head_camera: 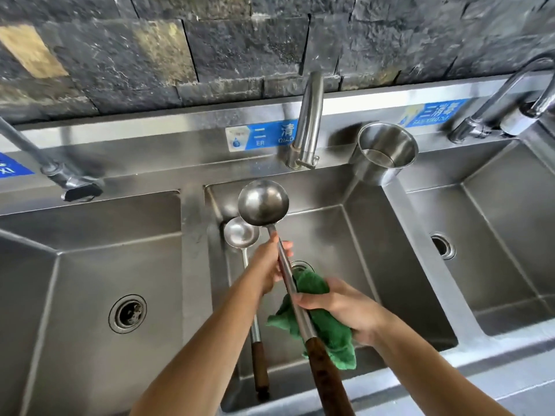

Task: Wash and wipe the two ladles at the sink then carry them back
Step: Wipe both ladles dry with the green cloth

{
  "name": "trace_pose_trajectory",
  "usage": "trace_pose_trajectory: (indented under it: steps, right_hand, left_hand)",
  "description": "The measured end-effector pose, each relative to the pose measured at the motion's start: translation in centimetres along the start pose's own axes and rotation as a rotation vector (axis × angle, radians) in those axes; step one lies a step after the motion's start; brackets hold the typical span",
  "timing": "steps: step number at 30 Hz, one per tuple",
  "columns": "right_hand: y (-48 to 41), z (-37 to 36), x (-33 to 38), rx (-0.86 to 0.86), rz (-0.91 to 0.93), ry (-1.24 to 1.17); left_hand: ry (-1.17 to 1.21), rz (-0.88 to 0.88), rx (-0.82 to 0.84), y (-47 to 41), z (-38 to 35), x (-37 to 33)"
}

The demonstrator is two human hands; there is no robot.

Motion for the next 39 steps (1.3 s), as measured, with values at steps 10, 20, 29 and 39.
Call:
trace_pose_trajectory:
  steps: [10,20,29,39]
  right_hand:
    - [-6.6,7.5,-4.0,-0.058,-0.115,-0.024]
    - [-12.8,11.0,-7.1,-0.141,-0.164,0.163]
    - [-16.1,13.1,-8.0,-0.151,-0.177,0.193]
    - [-17.7,14.9,-9.0,-0.157,-0.229,0.277]
  left_hand:
    - [-0.224,0.069,0.128,-3.4,-1.7,5.6]
    - [-0.231,0.02,0.027,-9.0,-2.0,8.9]
    - [-0.222,0.061,0.01,-11.1,-2.4,10.2]
    - [-0.178,0.097,-0.004,-13.0,-2.8,12.0]
Point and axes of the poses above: each hand's wrist, its own y-axis away from the middle knuckle, its own z-axis out of the back of the hand, x = y × z, the point moved 6 cm from there along -y, towards the middle knuckle, and after that the axes turned 9 degrees about -z, right-handed, at the moved point
